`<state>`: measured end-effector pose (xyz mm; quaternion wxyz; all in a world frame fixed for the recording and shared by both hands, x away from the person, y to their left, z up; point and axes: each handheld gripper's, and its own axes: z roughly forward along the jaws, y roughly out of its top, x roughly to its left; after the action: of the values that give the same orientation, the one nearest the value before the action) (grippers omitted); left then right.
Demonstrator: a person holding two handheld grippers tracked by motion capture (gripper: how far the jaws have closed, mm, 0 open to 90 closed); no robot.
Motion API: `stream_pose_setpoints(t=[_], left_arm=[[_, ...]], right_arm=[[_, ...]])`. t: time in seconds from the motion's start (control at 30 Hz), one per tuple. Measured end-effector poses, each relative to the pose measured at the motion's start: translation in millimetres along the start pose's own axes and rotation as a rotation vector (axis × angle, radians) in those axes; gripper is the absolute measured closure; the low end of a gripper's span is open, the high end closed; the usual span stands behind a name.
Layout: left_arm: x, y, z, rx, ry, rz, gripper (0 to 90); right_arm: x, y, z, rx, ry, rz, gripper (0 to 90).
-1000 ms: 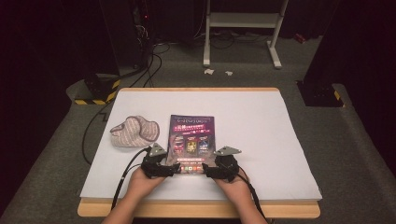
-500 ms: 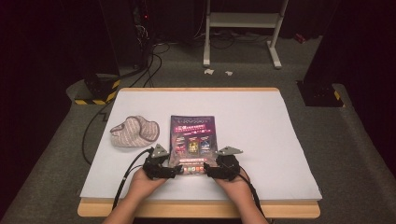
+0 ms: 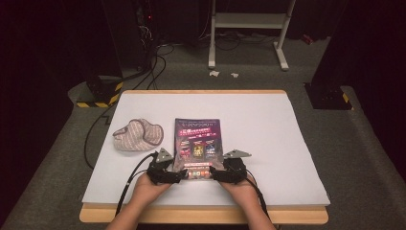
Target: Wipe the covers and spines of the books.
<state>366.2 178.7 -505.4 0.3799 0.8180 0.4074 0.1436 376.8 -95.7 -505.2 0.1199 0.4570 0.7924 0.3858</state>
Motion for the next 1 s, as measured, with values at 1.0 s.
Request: stream_pose_setpoints(t=[1.0], left_arm=[[0.2, -1.4, -0.9, -0.007, 0.005, -0.006, 24.9]], right_arm=[[13.4, 6.8, -25.3, -0.177, 0.05, 0.013, 33.4]])
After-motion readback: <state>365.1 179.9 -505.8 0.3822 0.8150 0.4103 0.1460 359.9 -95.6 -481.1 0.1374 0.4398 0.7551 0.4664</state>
